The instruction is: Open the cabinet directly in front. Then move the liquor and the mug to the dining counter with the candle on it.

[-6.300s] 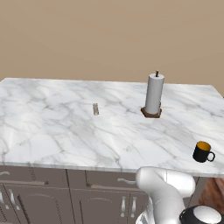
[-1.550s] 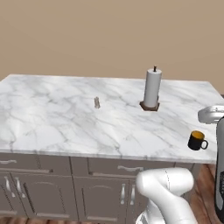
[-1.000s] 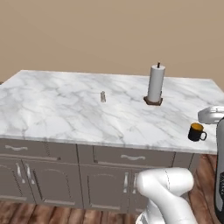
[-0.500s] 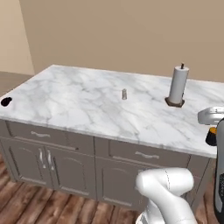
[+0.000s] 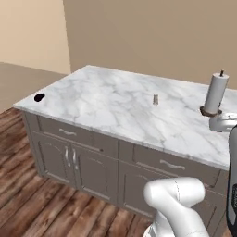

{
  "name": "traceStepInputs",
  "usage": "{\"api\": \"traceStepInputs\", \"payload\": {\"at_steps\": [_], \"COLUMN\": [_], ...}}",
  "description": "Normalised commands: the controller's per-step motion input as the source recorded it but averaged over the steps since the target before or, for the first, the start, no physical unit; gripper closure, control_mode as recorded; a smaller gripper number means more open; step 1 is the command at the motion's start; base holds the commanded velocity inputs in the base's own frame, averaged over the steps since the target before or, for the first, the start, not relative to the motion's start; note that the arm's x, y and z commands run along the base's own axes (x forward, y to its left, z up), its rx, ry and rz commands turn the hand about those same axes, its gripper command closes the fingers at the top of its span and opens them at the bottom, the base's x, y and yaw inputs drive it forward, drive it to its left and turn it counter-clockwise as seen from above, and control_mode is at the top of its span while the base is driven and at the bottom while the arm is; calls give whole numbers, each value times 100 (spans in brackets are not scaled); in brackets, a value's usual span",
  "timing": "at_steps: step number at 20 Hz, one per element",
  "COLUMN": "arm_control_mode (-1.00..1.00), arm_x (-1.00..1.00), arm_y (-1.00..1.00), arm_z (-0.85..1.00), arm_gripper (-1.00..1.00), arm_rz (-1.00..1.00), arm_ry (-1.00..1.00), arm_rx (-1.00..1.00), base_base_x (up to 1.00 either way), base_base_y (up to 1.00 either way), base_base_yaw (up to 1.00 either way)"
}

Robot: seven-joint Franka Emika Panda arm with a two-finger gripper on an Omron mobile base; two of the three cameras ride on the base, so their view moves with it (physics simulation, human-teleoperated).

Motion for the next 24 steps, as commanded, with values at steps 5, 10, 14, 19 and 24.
{"api": "traceStepInputs", "payload": {"at_steps": [5,10,14,19,24], "arm_control_mode": [100,100,100,100,100], "arm_x": [0,0,0,0,0], "arm_y": [0,0,0,0,0], "arm_z": [0,0,0,0,0], "arm_gripper": [-100,-100,-100,-100,-100], "arm_rz": [0,0,0,0,0], "arm_ry": [0,0,0,0,0], "arm_rx": [0,0,0,0,0], "base_base_x": [0,0,0,0,0], "base_base_y": [10,9,3,6,4], "base_base_yaw": [34,35,35,36,35]}}
